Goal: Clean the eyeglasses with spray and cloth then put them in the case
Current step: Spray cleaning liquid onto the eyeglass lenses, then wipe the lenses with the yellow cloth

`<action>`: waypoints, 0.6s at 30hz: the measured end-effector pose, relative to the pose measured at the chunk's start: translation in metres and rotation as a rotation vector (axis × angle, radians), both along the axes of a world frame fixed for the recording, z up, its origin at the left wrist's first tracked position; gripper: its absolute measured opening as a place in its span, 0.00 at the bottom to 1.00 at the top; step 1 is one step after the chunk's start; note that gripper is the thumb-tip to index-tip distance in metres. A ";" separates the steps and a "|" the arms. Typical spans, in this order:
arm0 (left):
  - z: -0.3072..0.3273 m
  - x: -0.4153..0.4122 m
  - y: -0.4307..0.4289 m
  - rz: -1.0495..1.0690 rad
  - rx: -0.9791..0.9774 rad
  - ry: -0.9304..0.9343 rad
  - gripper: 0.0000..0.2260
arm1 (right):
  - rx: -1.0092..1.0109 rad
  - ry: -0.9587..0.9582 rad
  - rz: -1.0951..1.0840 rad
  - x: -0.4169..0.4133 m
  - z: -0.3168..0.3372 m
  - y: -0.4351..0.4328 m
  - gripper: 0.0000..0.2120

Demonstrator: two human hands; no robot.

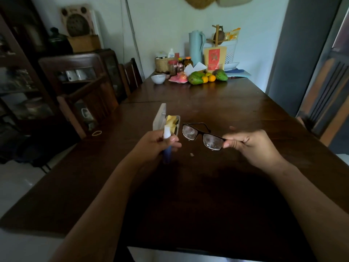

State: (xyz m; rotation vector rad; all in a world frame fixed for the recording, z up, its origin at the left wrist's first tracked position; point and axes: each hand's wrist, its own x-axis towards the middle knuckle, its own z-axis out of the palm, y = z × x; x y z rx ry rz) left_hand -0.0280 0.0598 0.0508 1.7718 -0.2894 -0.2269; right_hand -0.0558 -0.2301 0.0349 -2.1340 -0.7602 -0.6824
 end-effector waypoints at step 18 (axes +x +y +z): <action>-0.018 0.025 0.054 0.528 0.157 -0.138 0.14 | -0.126 -0.025 0.084 0.004 -0.007 0.010 0.09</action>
